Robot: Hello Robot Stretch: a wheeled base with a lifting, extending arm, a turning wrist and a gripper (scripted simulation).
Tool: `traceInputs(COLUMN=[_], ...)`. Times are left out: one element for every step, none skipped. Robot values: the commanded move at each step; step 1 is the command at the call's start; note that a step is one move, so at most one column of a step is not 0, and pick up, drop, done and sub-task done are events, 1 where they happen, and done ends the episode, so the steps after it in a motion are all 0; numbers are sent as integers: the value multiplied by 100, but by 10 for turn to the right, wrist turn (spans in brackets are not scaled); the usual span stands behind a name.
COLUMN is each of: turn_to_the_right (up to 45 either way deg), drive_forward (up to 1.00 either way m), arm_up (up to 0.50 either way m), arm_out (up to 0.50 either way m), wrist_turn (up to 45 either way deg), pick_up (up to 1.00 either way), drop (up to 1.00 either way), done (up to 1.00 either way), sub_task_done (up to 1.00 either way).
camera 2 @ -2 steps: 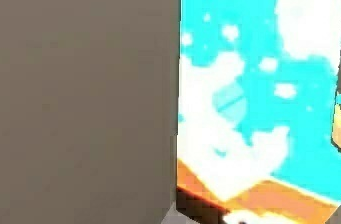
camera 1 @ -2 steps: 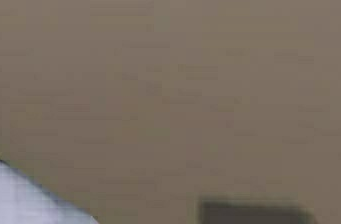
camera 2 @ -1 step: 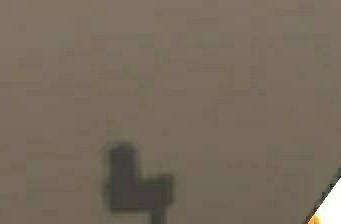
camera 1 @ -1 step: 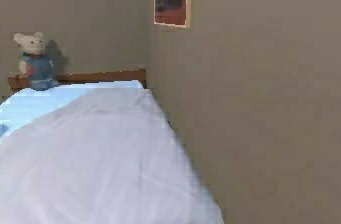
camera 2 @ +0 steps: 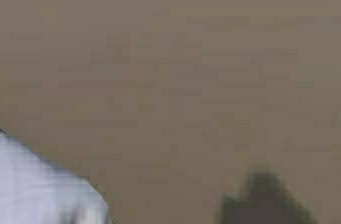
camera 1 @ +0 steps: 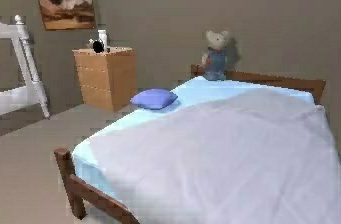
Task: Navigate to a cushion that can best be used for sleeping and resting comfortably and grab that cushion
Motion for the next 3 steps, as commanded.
traceInputs(turn_to_the_right=[-450, -420, 0], drive_forward=[0, 0, 50], arm_up=[0, 0, 0], arm_out=[0, 0, 0], wrist_turn=[0, 0, 0], pick_up=[0, 0, 0], drop=[0, 0, 0], done=[0, 0, 0], sub_task_done=[0, 0, 0])
